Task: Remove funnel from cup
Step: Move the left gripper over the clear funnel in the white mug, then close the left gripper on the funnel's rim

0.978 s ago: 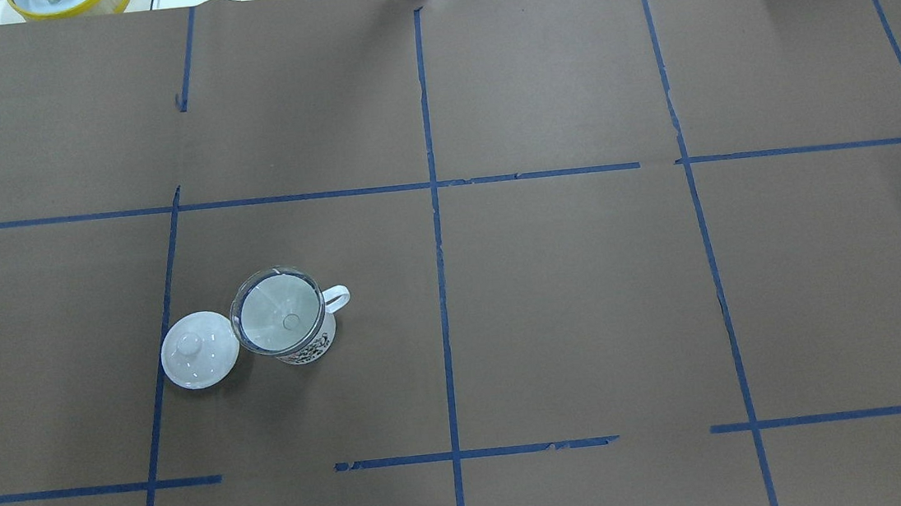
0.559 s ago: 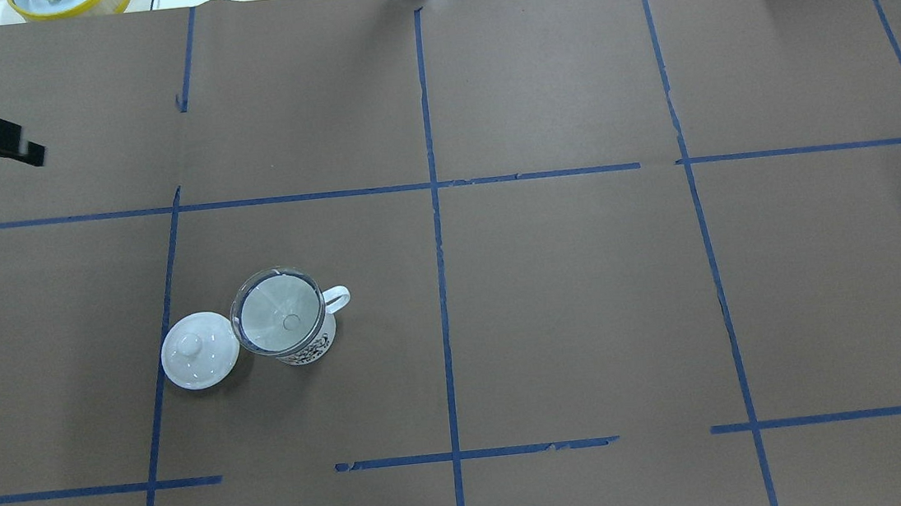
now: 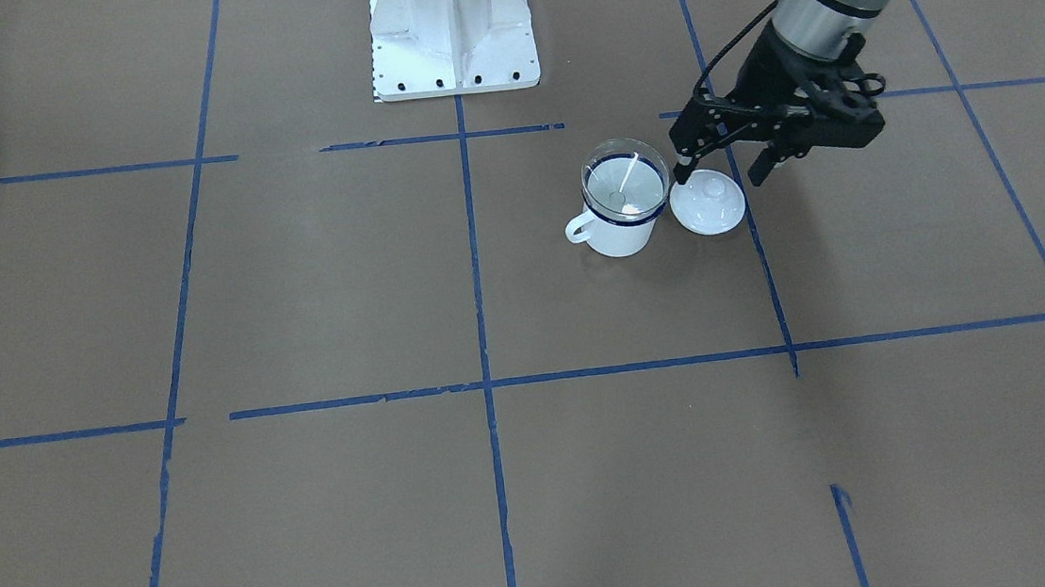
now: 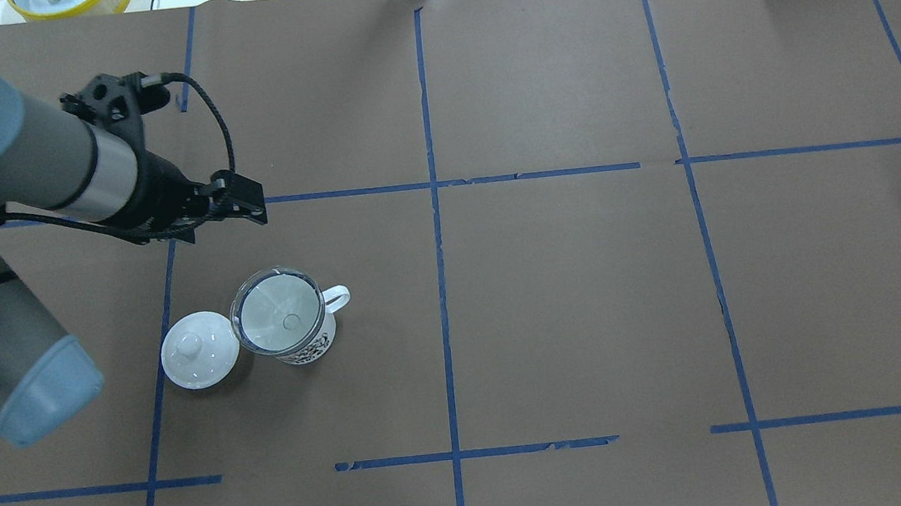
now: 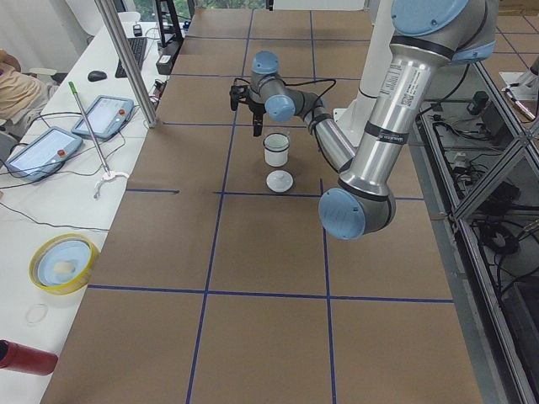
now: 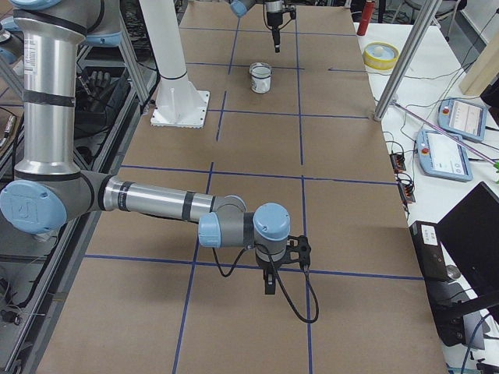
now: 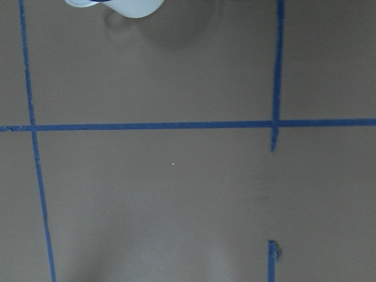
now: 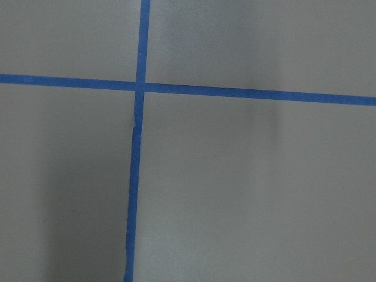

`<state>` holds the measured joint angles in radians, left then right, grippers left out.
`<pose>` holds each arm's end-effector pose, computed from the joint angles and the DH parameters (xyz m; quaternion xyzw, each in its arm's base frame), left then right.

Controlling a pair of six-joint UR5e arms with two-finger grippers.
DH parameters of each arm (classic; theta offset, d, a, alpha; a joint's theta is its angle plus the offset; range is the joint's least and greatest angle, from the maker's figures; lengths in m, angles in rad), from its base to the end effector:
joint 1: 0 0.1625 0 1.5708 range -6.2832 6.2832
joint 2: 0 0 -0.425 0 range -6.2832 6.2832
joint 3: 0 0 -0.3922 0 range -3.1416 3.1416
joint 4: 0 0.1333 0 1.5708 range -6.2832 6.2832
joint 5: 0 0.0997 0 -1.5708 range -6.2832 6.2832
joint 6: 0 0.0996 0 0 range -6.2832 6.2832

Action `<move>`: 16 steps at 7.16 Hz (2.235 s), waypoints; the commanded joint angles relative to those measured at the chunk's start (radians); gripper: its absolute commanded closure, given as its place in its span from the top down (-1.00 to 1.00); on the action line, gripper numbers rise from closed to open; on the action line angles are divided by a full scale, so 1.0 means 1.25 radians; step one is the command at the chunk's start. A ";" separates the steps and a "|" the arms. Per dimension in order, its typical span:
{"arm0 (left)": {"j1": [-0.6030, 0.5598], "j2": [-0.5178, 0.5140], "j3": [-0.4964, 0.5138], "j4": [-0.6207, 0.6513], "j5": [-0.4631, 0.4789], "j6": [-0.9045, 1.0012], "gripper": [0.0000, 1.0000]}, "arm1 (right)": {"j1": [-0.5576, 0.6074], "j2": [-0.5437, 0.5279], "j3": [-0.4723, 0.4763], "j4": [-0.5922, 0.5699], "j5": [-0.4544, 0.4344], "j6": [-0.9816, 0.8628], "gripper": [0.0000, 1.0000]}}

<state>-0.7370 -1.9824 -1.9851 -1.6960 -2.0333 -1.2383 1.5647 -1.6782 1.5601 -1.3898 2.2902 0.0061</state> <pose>0.3597 -0.4464 0.2343 0.0518 0.4873 -0.0710 0.8688 0.0649 -0.4485 0.6998 0.0273 -0.3520 -0.0111 0.9355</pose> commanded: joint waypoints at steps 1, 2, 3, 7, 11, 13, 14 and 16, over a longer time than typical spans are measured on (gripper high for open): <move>0.085 -0.072 0.070 0.026 0.048 -0.073 1.00 | 0.000 0.000 0.000 0.000 0.000 0.000 1.00; 0.107 -0.091 0.097 0.026 0.072 -0.081 1.00 | 0.000 0.000 0.000 0.000 0.000 0.000 1.00; 0.124 -0.094 0.114 0.026 0.088 -0.081 0.88 | 0.000 0.000 0.000 0.000 0.000 0.000 1.00; 0.126 -0.090 0.098 0.029 0.085 -0.079 -0.08 | 0.000 0.000 0.000 0.000 0.000 0.000 1.00; 0.129 -0.088 0.096 0.052 0.084 -0.079 -0.08 | 0.000 0.000 0.000 0.000 0.000 0.000 1.00; 0.131 -0.088 0.092 0.061 0.083 -0.079 -0.42 | 0.000 0.000 0.000 0.000 0.000 0.000 1.00; 0.131 -0.088 0.090 0.078 0.084 -0.079 -0.99 | 0.000 0.000 0.000 0.000 0.000 0.000 1.00; 0.131 -0.088 0.062 0.129 0.085 -0.071 -1.00 | 0.000 0.000 0.000 0.000 0.000 0.000 1.00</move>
<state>-0.5738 -2.0923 -1.8847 -1.5748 -1.9273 -1.3340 1.5647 -1.6782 1.5600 -1.3898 2.2902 0.0062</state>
